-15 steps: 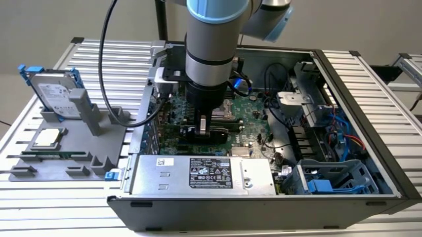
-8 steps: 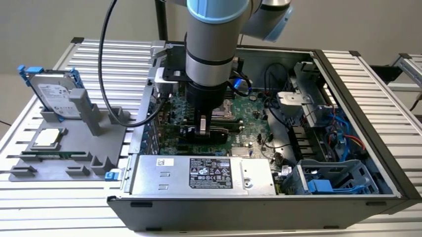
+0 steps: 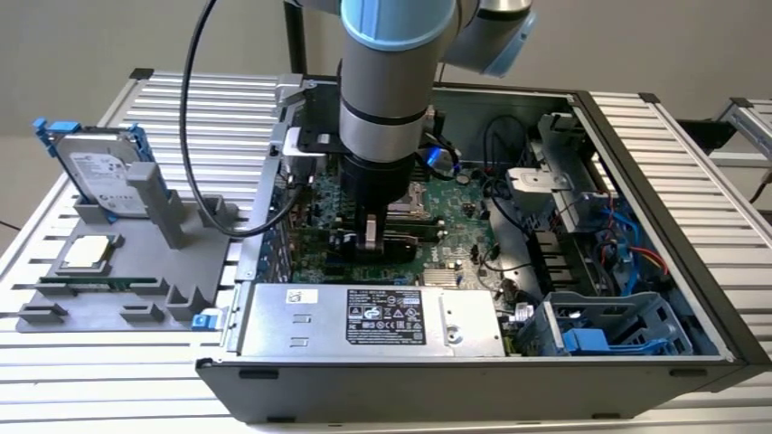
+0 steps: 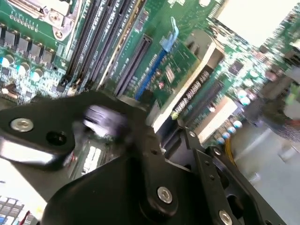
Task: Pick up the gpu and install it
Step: 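Insert the gpu into the slot, then press down on the gpu until it lock into place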
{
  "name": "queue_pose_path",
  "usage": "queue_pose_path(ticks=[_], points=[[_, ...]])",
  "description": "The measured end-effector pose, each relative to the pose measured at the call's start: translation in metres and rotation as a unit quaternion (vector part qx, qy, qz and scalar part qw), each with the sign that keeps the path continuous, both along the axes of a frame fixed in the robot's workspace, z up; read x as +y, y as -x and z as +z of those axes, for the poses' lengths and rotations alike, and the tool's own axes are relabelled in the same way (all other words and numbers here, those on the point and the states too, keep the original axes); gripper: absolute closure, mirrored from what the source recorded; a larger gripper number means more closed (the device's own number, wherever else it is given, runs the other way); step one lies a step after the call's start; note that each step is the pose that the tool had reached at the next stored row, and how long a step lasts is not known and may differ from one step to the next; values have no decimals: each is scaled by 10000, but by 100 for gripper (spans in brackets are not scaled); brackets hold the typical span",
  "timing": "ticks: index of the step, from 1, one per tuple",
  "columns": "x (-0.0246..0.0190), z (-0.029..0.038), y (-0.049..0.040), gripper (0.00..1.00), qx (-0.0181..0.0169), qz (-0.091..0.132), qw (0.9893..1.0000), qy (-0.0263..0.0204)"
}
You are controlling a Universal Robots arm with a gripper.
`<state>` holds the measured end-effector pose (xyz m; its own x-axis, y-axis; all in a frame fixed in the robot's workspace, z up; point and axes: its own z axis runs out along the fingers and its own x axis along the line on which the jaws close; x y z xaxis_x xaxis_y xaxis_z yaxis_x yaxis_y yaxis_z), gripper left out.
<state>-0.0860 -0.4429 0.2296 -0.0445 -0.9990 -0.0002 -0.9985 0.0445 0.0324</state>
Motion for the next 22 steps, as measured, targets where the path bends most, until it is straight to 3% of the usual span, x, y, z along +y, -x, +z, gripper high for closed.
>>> queue_pose_path(ticks=[7,18,20,21,22], points=[[-1,32,0,0,6,1,10000,7],[-1,529,0,0,7,-1,10000,6],[-1,568,0,0,6,0,10000,6],[-1,568,0,100,7,0,10000,7],[-1,568,-1,100,7,0,10000,8]])
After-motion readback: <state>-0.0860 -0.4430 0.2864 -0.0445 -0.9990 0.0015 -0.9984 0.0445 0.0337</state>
